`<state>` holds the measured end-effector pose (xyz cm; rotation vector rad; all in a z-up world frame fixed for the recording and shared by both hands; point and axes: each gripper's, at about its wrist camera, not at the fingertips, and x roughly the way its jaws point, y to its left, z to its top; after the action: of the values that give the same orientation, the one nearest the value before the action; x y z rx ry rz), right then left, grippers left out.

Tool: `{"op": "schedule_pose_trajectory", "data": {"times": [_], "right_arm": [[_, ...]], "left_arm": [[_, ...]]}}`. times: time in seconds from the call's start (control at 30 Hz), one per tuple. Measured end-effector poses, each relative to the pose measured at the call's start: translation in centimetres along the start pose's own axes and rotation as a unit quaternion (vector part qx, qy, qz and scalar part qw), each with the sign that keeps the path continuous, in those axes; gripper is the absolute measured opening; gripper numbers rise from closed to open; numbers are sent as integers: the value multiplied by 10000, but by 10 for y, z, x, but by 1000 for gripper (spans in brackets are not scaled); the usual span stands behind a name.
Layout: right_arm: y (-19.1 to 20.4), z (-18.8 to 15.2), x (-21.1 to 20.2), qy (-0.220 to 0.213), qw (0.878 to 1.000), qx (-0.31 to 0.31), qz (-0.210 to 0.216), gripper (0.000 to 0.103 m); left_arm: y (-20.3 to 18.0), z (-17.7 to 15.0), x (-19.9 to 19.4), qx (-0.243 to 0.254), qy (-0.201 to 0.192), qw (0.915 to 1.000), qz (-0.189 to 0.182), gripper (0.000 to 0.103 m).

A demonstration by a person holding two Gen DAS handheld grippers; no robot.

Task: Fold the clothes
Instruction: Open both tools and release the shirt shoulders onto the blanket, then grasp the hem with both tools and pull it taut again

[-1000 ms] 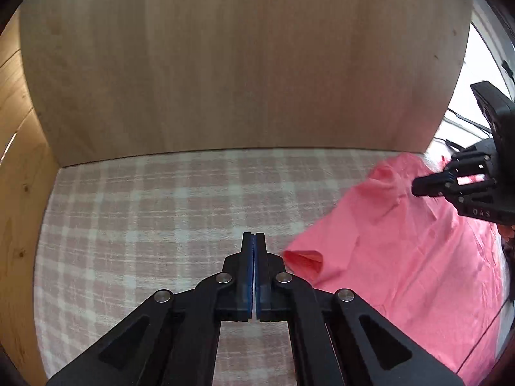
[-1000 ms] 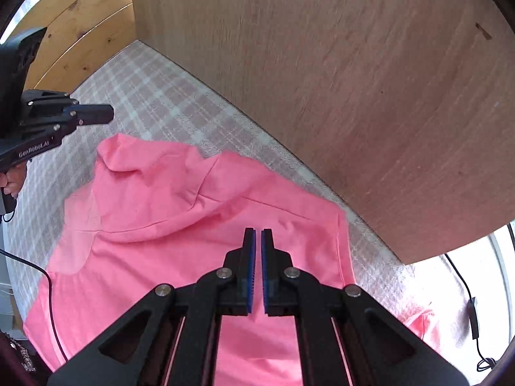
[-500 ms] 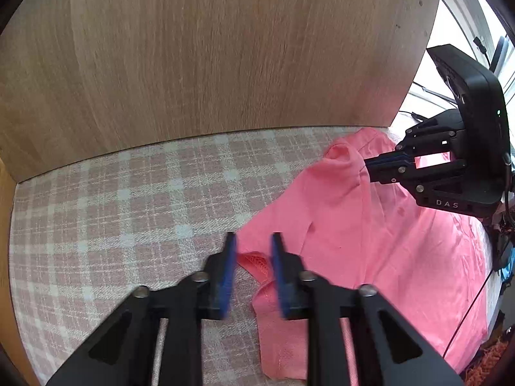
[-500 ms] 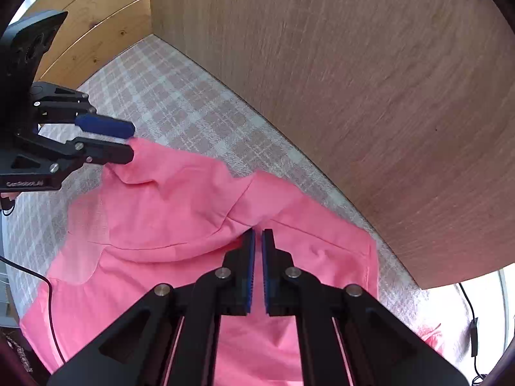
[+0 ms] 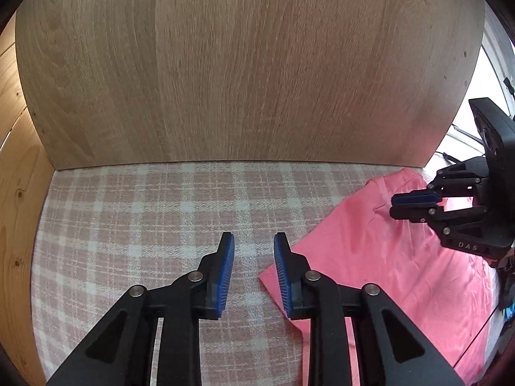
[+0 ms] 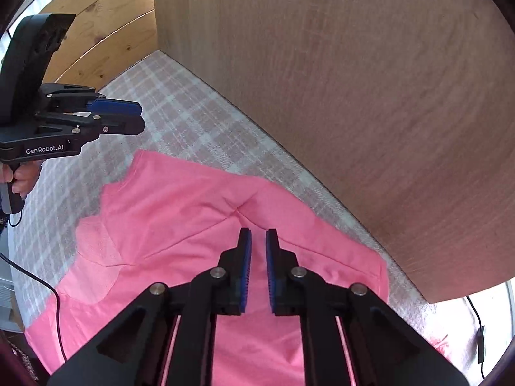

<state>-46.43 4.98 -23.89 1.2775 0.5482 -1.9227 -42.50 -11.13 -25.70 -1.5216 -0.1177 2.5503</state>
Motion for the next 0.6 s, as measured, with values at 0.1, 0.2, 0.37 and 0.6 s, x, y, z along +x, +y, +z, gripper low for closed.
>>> {"op": "schedule_pose_trajectory", "data": {"times": [0.1,0.2,0.37,0.6], "right_arm": [[7,9,15,38,9995,-113,-290,25],[-4,12,2,62,9992,112,-382,27],[-12,-11,-77,-548,9965,604,164,27],[-19,-123,-233,-1183,9768,1778,-129,31]], "left_arm": [[-9,-5,-5,118,41,9999,-40,24],[-19,-29,-22,293,37,9991,-316,24],[-49,-70,-17,746,477,9932,-755,26],[-23,-94,-69,208,184,9995,-177,19]]}}
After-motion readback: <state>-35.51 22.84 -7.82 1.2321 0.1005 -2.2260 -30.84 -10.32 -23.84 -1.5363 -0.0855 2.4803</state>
